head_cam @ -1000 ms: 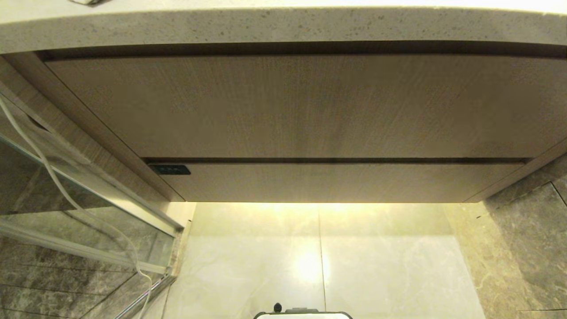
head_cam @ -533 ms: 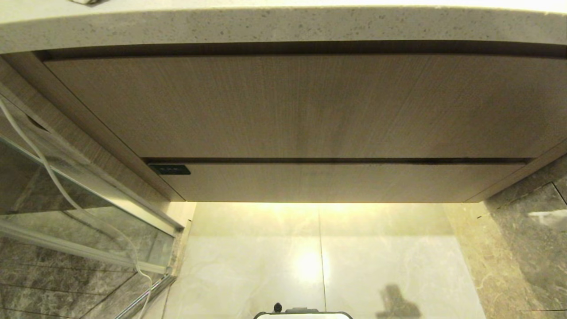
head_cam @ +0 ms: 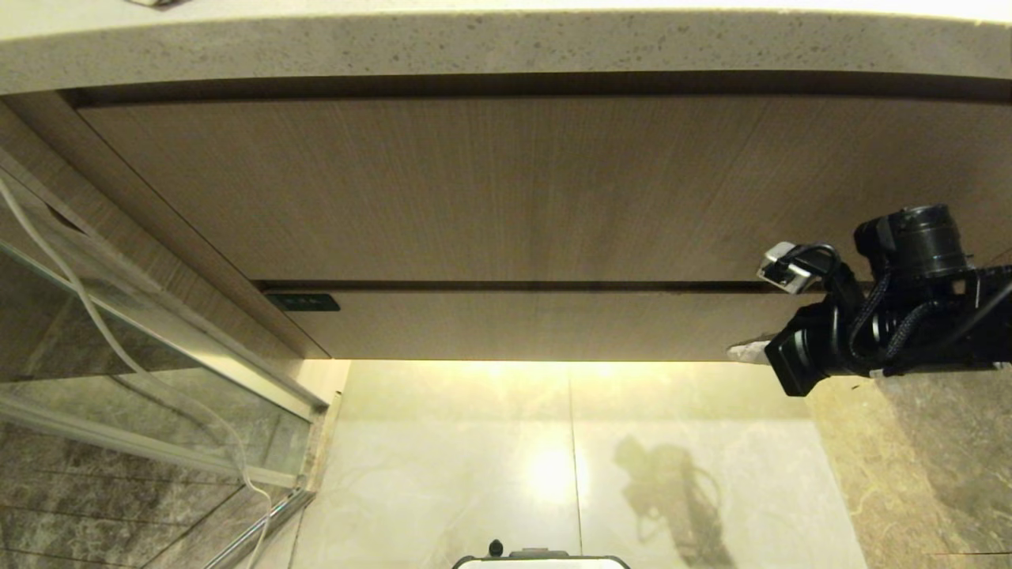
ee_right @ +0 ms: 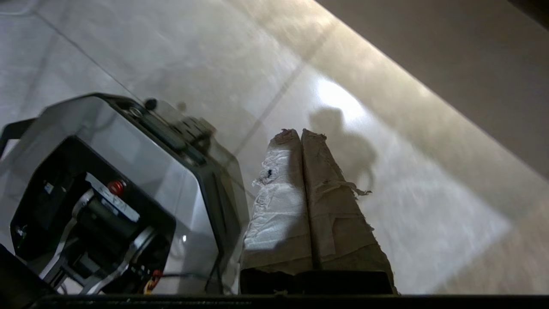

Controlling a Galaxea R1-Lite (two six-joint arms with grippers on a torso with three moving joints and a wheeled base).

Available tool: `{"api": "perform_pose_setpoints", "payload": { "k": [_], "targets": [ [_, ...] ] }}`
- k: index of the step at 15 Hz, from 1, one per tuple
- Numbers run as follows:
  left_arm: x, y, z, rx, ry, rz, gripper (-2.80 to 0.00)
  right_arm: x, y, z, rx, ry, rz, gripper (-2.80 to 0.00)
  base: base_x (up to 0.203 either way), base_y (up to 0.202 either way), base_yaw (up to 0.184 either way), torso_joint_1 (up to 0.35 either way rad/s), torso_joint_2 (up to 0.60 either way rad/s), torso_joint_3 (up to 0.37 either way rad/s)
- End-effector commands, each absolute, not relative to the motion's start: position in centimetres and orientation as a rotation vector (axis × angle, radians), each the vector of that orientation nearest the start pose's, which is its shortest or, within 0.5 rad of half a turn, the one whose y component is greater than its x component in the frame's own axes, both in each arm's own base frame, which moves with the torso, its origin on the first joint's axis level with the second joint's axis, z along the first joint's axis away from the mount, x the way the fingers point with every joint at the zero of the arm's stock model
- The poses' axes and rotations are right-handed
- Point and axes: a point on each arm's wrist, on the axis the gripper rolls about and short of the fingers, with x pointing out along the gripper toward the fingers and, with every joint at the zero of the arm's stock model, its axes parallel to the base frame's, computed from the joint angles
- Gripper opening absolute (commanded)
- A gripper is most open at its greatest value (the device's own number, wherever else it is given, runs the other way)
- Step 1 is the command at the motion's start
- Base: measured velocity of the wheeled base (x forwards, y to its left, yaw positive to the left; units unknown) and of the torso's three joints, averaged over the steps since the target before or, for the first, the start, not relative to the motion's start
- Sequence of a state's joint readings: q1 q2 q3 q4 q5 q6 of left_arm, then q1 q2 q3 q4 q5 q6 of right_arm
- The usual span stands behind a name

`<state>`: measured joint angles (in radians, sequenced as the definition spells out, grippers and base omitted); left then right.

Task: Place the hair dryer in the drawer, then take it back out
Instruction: Pull open the drawer

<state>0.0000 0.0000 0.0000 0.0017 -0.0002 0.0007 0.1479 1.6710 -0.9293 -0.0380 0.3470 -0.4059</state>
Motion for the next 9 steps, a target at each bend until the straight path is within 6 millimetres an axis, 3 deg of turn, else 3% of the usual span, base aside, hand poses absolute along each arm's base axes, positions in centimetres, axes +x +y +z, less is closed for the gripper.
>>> {"api": "perform_pose_setpoints", "payload": {
  "k": [1, 4, 9],
  "targets": [
    [-2.3, 0.0, 7.5, 0.002, 0.002, 0.0, -2.8, 28.8, 4.6, 14.9, -0.275, 0.599, 0.696, -2.8, 0.0, 0.0, 0.0, 0.0, 0.0, 0.0],
    [-2.3, 0.0, 7.5, 0.002, 0.002, 0.0, -2.8, 27.7, 3.4, 14.8, -0.268, 0.637, 0.715, -2.8, 0.0, 0.0, 0.0, 0.0, 0.0, 0.0],
    [-2.3, 0.0, 7.5, 0.0, 0.002, 0.0, -2.8, 27.0, 1.5, 13.8, -0.424, 0.616, 0.736, -2.8, 0.0, 0.0, 0.0, 0.0, 0.0, 0.0]
  ]
}}
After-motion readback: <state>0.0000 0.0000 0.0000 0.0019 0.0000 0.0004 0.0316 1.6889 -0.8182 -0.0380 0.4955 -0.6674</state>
